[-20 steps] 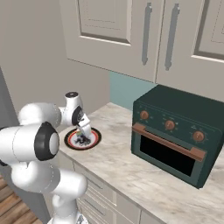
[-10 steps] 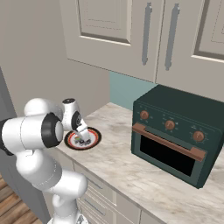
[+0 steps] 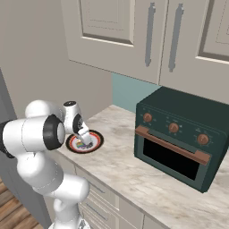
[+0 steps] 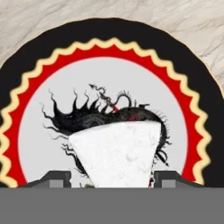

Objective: Take the baked cake out of the oven and place it on the plate for cooling. Then close the oven door.

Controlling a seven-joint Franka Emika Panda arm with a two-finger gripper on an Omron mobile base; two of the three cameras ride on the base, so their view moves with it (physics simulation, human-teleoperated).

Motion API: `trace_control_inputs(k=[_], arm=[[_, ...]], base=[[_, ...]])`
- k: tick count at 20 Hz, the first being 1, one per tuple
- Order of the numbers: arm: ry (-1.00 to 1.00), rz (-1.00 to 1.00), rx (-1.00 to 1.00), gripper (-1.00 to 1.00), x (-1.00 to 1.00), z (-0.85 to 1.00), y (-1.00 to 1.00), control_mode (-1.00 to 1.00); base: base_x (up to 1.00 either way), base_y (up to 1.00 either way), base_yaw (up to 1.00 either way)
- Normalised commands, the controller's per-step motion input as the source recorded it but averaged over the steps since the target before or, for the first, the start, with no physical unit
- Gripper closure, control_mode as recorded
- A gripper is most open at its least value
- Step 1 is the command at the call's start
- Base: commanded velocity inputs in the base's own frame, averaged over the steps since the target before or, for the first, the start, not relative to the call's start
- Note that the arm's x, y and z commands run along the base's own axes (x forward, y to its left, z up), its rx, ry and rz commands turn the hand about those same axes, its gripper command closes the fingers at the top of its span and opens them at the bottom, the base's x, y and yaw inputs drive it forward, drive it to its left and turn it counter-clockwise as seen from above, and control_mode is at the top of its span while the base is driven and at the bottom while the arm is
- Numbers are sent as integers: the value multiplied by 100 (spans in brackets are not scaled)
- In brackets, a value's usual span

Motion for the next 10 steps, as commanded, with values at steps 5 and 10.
trace_control_inputs(k=[5, 10], arm=[[0, 0, 0, -100, -7, 23, -2, -100], [0, 0, 4, -100, -47, 80, -6, -100]], base=[[0, 0, 0], [0, 0, 0]])
